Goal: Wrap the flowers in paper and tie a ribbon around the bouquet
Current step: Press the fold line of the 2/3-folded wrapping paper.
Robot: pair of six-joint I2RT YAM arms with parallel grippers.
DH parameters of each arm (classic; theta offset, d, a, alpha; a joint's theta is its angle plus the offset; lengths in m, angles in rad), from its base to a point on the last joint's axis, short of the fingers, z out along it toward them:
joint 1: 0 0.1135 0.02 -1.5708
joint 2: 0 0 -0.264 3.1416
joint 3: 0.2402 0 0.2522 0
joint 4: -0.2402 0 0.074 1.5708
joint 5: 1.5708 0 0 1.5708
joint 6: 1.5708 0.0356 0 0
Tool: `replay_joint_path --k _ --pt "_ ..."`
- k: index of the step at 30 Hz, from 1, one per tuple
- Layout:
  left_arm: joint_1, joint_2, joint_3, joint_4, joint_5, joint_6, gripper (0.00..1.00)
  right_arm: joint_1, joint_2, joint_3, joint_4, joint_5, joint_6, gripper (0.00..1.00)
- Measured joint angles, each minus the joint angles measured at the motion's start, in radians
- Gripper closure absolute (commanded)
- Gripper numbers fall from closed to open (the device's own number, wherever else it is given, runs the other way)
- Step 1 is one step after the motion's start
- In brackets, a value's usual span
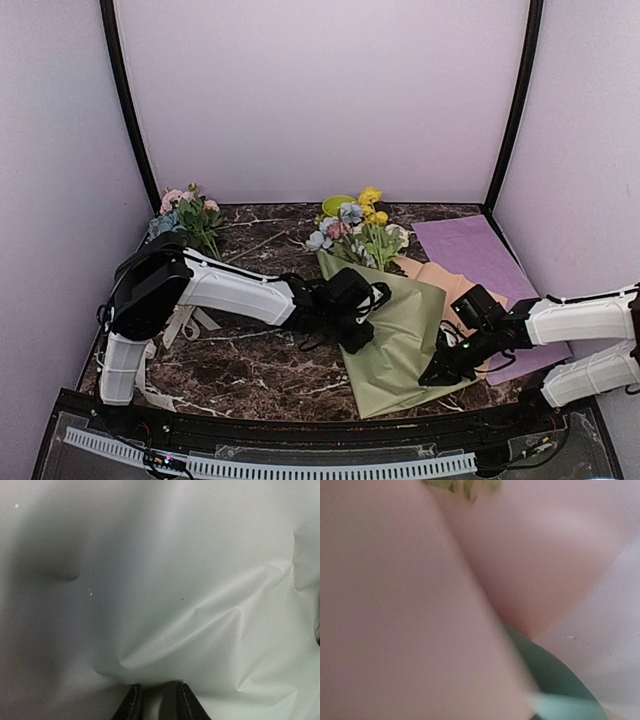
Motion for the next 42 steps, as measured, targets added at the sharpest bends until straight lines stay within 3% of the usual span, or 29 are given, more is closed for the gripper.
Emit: replay_joint_path --k 13,23,27,33,38,40,42 --pt "0.111 0.013 0.001 -0.027 -0.058 0.028 0.72 0.002 0.177 0.110 0.048 -0.047 -0.019 1.00" --pt "0.160 0.011 0.036 -0.072 -0.092 0.091 0.68 0.006 0.190 0.116 0.079 -0.048 -0.002 1.00" --pt "0.107 -0.031 -0.003 -0.073 -0.111 0.146 0.68 0.008 0.182 0.106 0.094 -0.045 0.016 1.00" --pt "-0.094 -0.164 -0.139 -0.027 -0.048 0.178 0.70 0.008 0.180 0.096 0.116 -0.047 0.028 1.00" --pt "-0.119 -0.160 -0.193 -0.006 0.006 0.176 0.69 0.008 0.181 0.095 0.118 -0.048 0.030 1.00" --pt "-0.120 -0.142 -0.203 -0.006 0.023 0.176 0.69 0.010 0.178 0.098 0.110 -0.043 0.029 0.95" --pt "-0.121 -0.136 -0.205 0.006 0.027 0.175 0.69 0.014 0.169 0.109 0.084 -0.016 0.023 0.83"
